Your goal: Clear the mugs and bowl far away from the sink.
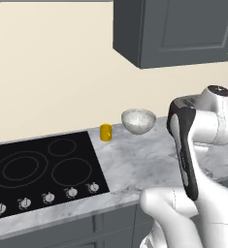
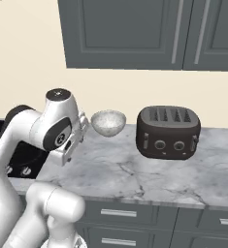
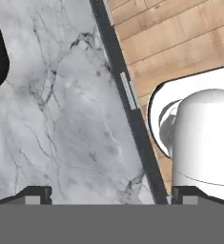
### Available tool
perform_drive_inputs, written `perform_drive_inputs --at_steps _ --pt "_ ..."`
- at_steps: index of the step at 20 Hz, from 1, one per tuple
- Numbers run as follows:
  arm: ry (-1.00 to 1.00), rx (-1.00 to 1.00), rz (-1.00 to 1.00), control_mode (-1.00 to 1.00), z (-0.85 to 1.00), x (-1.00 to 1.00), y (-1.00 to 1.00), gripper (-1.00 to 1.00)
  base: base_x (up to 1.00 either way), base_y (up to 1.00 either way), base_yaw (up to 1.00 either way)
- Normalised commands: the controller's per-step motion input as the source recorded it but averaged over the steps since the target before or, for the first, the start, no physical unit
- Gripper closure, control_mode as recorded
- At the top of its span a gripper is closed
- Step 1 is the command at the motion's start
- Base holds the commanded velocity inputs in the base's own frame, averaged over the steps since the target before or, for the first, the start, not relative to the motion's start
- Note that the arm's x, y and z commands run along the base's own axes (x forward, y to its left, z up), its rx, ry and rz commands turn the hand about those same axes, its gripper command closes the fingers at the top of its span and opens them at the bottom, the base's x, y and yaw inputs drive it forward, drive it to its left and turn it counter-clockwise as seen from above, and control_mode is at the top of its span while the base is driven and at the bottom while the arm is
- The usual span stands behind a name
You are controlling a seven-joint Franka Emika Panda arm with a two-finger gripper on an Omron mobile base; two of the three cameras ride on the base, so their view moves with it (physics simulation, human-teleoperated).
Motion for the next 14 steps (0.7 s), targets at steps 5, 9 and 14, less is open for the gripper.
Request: perform_drive_inputs --at_steps 5,9,14 --pt "-0.21 -0.38 0.70 -1.00 0.48 -0.51 0.04 -1.00 0.00 0.00 0.00" --pt "-0.17 -0.34 0.76 -1.00 0.38 -0.42 0.00 -1.00 0.00 0.00 0.00" --pt "0.00 -0.23 0.68 -1.00 0.34 -0.16 0.08 -1.00 0.00 0.00 0.00"
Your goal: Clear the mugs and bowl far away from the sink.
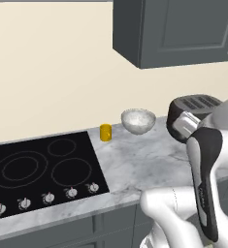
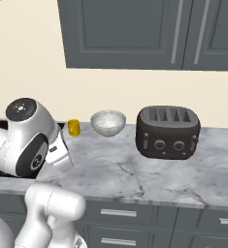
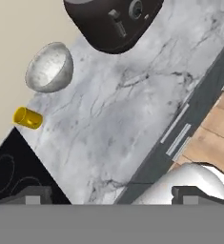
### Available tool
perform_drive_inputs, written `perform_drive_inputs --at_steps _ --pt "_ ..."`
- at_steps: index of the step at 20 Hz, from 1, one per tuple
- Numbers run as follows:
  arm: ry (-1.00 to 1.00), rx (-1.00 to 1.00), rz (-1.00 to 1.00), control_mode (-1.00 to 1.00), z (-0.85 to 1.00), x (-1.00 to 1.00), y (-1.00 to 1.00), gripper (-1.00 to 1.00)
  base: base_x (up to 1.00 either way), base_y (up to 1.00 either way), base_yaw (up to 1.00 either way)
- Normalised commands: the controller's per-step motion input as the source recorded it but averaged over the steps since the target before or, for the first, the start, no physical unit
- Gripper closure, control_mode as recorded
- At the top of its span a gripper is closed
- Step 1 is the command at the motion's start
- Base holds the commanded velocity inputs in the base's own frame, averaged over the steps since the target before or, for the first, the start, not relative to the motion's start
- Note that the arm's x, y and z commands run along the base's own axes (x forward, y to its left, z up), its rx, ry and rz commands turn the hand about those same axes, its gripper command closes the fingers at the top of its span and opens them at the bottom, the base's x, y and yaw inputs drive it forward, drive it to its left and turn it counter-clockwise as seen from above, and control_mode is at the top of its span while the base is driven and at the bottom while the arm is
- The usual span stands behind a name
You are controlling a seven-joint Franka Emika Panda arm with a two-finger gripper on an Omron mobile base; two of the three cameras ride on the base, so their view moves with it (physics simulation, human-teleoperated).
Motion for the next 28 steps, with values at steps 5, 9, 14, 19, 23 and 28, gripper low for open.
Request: perform_drive_inputs --at_steps 5,9,14,19,23,28 --pt "0.15 -0.22 0.45 -1.00 0.32 -0.06 0.43 -1.00 0.00 0.00 0.00" --pt "0.04 -0.35 0.40 -1.00 0.26 -0.18 0.18 -1.00 0.00 0.00 0.00" --pt "0.02 -0.09 0.30 -1.00 -0.04 -0.24 0.04 -1.00 0.00 0.00 0.00" --pt "-0.05 0.00 0.14 -1.00 -0.17 -0.38 0.00 -1.00 0.00 0.00 0.00" --pt "0.00 0.00 0.03 1.00 -0.04 -0.04 0.00 -1.00 0.04 -0.39 -0.24" --pt "0.00 0.00 0.00 1.00 0.00 0.00 0.00 -1.00 0.00 -0.03 -0.99"
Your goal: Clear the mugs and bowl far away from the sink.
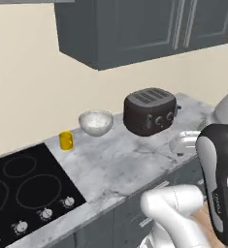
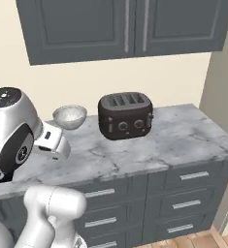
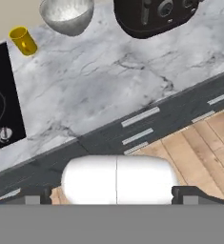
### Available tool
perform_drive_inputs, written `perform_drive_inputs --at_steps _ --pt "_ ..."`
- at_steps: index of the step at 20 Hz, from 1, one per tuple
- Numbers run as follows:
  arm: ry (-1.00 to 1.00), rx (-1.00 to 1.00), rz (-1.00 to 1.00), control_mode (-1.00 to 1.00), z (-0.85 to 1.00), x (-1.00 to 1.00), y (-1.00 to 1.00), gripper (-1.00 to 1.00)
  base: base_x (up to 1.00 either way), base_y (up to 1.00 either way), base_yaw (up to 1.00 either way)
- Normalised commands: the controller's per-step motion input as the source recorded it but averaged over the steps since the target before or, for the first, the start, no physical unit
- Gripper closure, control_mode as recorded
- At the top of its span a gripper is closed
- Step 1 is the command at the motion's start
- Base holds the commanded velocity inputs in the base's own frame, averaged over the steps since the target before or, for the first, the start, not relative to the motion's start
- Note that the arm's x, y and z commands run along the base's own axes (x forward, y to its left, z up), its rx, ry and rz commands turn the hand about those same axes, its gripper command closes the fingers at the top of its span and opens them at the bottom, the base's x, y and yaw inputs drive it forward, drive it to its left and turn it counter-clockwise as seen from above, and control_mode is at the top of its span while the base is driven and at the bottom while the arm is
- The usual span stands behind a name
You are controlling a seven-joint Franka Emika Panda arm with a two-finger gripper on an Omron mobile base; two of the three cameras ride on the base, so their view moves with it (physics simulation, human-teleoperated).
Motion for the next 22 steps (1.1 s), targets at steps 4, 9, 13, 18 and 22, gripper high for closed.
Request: perform_drive_inputs --at_steps 4,9,13,18,22 --pt "0.00 0.00 0.00 1.00 0.00 0.00 0.00 -1.00 0.00 0.00 -1.00" --pt "0.00 0.00 0.00 1.00 0.00 0.00 0.00 -1.00 0.00 0.00 -1.00" --pt "0.00 0.00 0.00 1.00 0.00 0.00 0.00 -1.00 0.00 0.00 -1.00" --pt "0.00 0.00 0.00 1.00 0.00 0.00 0.00 -1.00 0.00 0.00 -1.00" --pt "0.00 0.00 0.00 1.00 0.00 0.00 0.00 -1.00 0.00 0.00 -1.00"
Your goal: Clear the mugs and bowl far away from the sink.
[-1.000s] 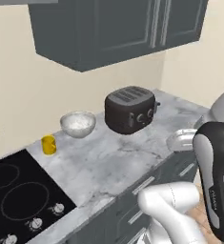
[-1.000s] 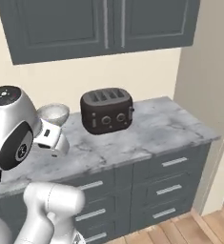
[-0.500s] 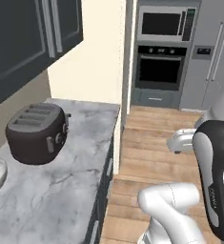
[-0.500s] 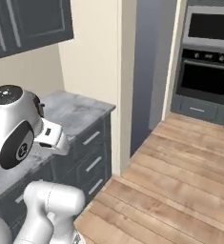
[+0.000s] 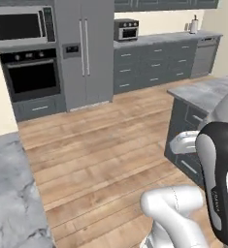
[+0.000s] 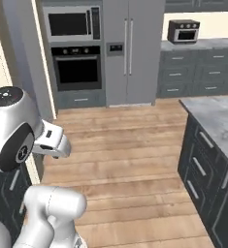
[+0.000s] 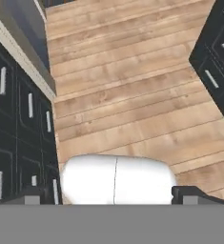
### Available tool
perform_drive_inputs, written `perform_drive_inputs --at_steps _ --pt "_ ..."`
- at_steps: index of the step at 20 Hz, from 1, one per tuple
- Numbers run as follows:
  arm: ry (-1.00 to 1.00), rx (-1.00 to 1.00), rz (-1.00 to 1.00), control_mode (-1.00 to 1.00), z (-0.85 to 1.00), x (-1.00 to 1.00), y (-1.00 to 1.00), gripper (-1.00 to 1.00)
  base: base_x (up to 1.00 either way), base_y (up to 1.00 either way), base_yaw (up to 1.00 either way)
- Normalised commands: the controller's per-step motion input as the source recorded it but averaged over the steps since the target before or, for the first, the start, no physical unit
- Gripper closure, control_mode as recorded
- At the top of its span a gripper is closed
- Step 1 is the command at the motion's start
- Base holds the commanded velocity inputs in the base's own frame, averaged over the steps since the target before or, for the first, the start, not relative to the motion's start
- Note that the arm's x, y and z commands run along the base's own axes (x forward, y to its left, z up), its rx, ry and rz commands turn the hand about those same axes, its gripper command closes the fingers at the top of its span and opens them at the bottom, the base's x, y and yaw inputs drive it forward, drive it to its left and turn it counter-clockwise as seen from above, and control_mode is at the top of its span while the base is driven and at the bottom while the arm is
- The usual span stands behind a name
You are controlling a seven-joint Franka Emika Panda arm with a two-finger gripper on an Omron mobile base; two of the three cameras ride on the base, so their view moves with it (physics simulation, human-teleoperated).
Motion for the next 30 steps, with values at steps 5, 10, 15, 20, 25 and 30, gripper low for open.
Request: perform_drive_inputs --at_steps 5,10,15,20,25,30 --pt "0.00 0.00 0.00 1.00 0.00 0.00 0.00 -1.00 0.00 0.00 -1.00" --pt "0.00 0.00 0.00 1.00 0.00 0.00 0.00 -1.00 0.00 0.00 -1.00" --pt "0.00 0.00 0.00 1.00 0.00 0.00 0.00 -1.00 0.00 0.00 -1.00" --pt "0.00 0.00 0.00 1.00 0.00 0.00 0.00 -1.00 0.59 0.05 -0.71" --pt "0.00 0.00 0.00 1.00 0.00 0.00 0.00 -1.00 1.00 0.15 -0.26" --pt "0.00 0.00 0.00 1.00 0.00 0.00 0.00 -1.00 1.00 0.00 -0.19"
